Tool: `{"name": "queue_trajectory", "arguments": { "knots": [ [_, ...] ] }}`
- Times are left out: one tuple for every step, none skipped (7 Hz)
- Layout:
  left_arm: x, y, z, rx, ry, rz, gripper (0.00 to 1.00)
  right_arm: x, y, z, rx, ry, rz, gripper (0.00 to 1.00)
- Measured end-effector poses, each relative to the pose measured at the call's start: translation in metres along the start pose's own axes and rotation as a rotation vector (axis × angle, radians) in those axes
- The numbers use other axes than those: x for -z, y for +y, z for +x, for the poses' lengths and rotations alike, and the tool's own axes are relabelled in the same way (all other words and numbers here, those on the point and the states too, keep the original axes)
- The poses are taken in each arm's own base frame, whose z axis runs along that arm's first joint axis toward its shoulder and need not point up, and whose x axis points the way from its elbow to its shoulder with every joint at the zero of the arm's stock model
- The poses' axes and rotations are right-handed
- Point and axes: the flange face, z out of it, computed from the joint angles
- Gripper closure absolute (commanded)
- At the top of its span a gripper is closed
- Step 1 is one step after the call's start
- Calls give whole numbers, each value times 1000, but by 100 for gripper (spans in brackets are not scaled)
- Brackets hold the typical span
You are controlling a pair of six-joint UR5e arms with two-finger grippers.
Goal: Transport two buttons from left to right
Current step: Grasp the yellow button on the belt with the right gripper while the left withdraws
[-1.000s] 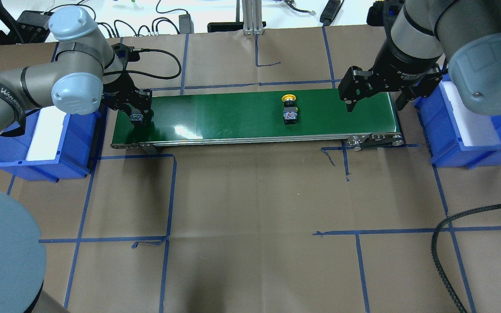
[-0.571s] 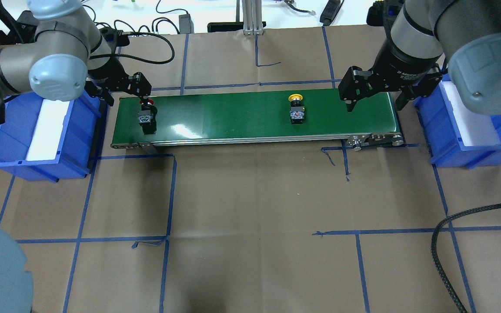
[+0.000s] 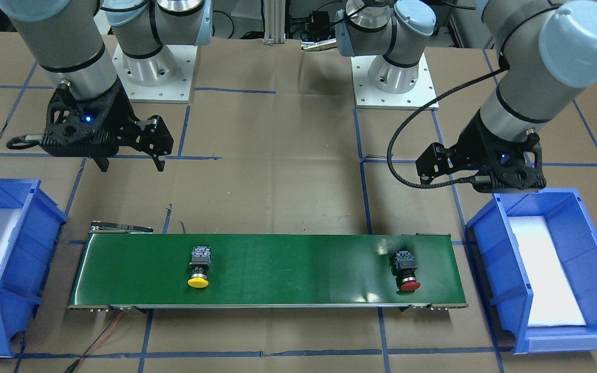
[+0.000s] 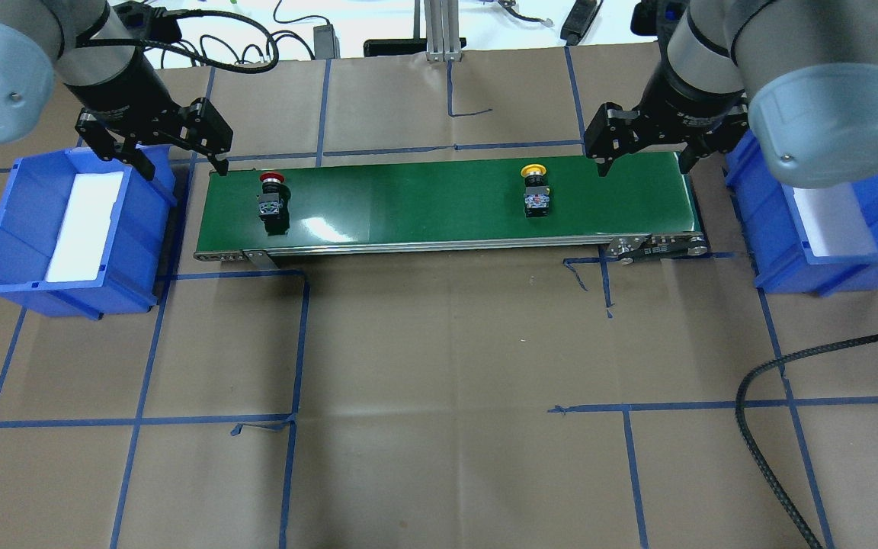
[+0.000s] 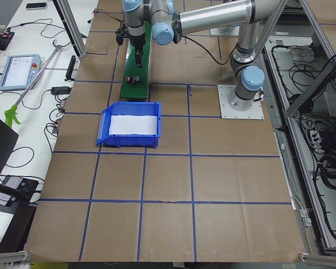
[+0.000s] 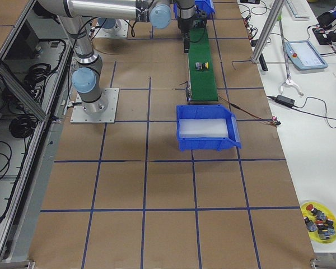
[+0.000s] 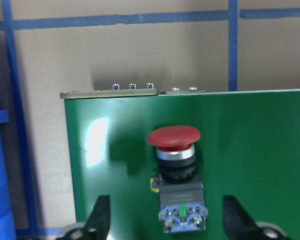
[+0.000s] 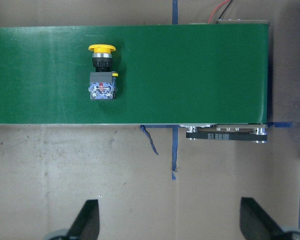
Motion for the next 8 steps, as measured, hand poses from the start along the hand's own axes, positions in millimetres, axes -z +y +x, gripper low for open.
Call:
{"name": "queue_trajectory", "arguments": {
  "knots": [
    [19, 25, 18, -9, -4, 1, 0, -12, -17, 0, 6, 0, 58, 0],
    [28, 44, 36, -30, -8, 1, 0, -23, -30, 1, 9, 0, 105, 0],
    [27, 57, 48, -48, -8, -5, 0, -41, -42, 1, 5, -1, 114, 0],
    [22, 63, 52, -60, -7, -12, 0, -65, -51, 0, -8, -22, 90, 0],
    [18, 67, 54, -66, -6, -16, 0, -91, -58, -4, -27, -65, 52, 0],
    [18, 68, 53, -78, -6, -16, 0, -110, -62, -6, -34, -90, 23, 0],
    [19, 70, 52, -101, -7, -12, 0, -126, -66, -6, -37, -98, 0, 0],
    [21, 71, 51, -122, -6, -7, 0, -142, -70, -6, -37, -96, -18, 0]
  ]
}}
